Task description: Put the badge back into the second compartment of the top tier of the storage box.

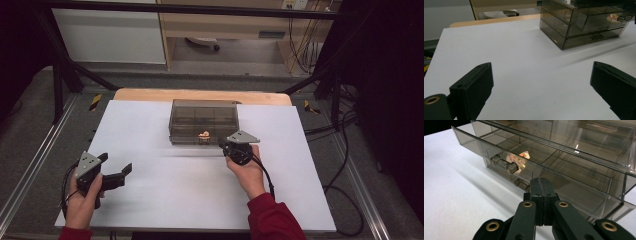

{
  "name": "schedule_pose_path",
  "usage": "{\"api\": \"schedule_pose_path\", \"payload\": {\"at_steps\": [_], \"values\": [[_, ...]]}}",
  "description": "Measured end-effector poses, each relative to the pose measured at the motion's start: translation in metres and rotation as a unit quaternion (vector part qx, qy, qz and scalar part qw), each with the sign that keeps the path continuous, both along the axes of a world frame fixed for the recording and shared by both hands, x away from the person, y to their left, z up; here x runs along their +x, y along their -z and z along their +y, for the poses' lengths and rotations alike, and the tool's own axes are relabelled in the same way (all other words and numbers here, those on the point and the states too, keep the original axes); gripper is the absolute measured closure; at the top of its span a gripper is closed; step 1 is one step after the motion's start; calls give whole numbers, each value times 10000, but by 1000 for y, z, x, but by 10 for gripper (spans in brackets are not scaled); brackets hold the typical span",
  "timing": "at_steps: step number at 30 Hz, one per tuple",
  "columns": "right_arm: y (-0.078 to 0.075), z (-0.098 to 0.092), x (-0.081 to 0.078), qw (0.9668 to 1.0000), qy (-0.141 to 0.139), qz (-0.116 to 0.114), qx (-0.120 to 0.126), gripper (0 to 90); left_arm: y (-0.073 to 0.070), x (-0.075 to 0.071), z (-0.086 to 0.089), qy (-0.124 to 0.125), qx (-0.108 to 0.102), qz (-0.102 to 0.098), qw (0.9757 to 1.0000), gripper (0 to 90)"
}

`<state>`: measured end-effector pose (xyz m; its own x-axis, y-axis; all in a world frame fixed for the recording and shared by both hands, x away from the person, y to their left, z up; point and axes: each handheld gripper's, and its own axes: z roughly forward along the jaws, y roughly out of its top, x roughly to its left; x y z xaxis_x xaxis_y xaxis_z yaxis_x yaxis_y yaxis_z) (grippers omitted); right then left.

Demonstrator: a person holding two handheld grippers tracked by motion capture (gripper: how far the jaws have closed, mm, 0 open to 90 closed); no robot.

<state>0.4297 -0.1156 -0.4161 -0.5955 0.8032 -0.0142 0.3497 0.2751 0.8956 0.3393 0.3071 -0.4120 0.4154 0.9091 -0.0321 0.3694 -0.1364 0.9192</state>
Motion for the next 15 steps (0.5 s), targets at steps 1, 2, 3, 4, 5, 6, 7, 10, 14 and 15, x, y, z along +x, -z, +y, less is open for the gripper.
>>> {"api": "schedule_pose_path", "payload": {"at_steps": [1, 2, 3, 4, 5, 6, 7, 10, 14, 15], "values": [[0, 0, 0, 10000, 6, 9, 9, 900, 0, 0, 0, -7, -11, -1, 10000, 49], [0, -1, 1, 10000, 11, 18, 13, 900, 0, 0, 0, -10, -17, 0, 10000, 49], [1, -1, 1, 10000, 18, 29, 29, 900, 0, 0, 0, -12, -14, 4, 10000, 49], [1, -1, 1, 10000, 21, 40, 34, 900, 0, 0, 0, -14, -13, 10, 10000, 49], [1, -1, 2, 10000, 26, 38, 35, 900, 0, 0, 0, -11, -14, 11, 10000, 49], [1, -2, 2, 10000, 25, 48, 47, 900, 0, 0, 0, -10, -2, 14, 10000, 49], [1, -2, 2, 10000, 28, 45, 54, 900, 0, 0, 1, -20, 28, -9, 10000, 49], [0, -3, 3, 9999, 32, 59, 77, 900, 0, 0, 0, -19, 28, -6, 10000, 49], [0, -4, 5, 9999, 47, 99, 128, 900, 0, 0, 0, -22, 26, -6, 10000, 49], [0, -4, 5, 9999, 45, 94, 128, 900, 0, 0, 0, -23, 24, -5, 10000, 49]]}}
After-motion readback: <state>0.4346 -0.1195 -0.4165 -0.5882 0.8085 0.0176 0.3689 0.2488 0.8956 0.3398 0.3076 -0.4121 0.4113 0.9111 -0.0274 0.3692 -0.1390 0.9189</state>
